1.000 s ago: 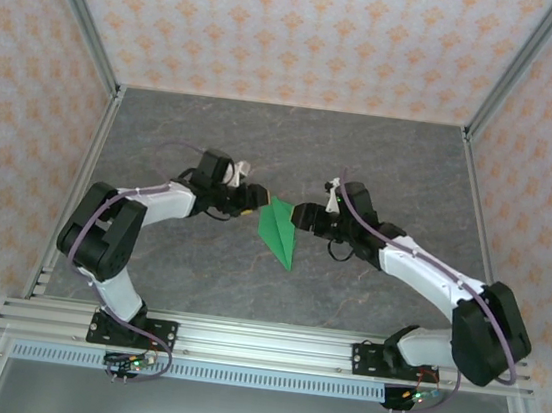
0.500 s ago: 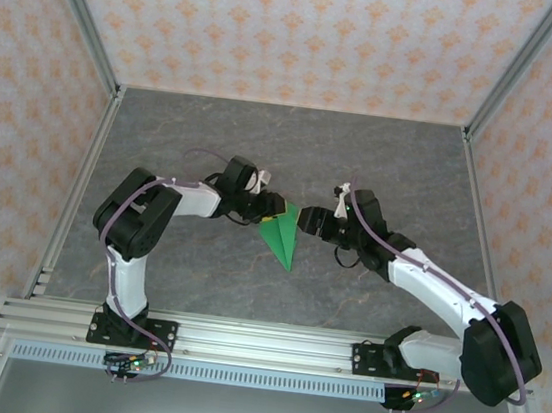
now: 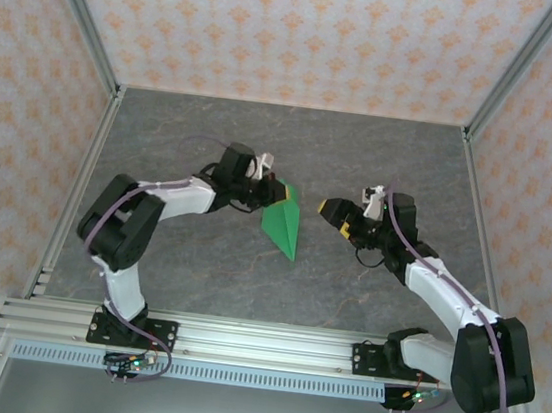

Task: Fold a paper plane with a square sheet of paper (fold left side to right side)
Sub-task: Turn over the paper at the center of the table.

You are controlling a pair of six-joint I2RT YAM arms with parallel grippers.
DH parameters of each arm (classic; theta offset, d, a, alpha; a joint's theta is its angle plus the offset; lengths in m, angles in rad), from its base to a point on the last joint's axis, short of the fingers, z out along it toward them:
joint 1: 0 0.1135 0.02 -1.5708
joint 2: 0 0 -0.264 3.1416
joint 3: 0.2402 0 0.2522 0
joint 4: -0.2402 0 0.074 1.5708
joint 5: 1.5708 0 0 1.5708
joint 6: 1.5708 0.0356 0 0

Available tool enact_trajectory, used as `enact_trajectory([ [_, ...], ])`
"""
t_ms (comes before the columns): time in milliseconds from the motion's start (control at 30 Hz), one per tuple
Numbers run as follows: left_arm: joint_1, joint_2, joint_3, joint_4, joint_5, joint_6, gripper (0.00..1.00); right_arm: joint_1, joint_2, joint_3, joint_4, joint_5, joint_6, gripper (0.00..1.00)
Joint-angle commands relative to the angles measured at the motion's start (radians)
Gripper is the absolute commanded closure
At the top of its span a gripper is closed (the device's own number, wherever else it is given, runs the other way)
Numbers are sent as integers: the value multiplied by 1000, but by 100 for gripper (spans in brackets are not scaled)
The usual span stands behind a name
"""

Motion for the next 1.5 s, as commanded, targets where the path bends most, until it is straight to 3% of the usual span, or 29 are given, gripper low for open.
enact_trajectory([
  [0, 27, -127, 59, 6, 17, -18, 100, -3, 13, 21, 134, -157, 26, 0],
  [267, 24, -217, 104, 86, 74, -125, 100, 28, 82, 43, 446, -286, 186, 0],
  [433, 2, -234, 124, 107, 106, -141, 100, 89, 135, 98, 490, -284, 214, 0],
  [533, -9, -235, 130, 105, 114, -143, 100, 105, 161, 113, 561, -277, 263, 11],
  [800, -14, -234, 106, 108, 106, -151, 100, 107, 148, 114, 542, -247, 262, 57],
  [1067, -13, -239, 100, 41, 86, -102, 99, 108, 111, 119, 374, -207, 156, 77],
  [1200, -12, -257, 105, -43, 60, -45, 78, 108, 85, 141, 223, -169, 64, 85],
  [1300, -5, -298, 124, -207, -14, 73, 51, 112, 56, 197, -32, -84, -91, 88],
  [1467, -1, -426, 126, -489, -290, 248, 39, 190, 51, 344, -514, 283, -366, 89],
])
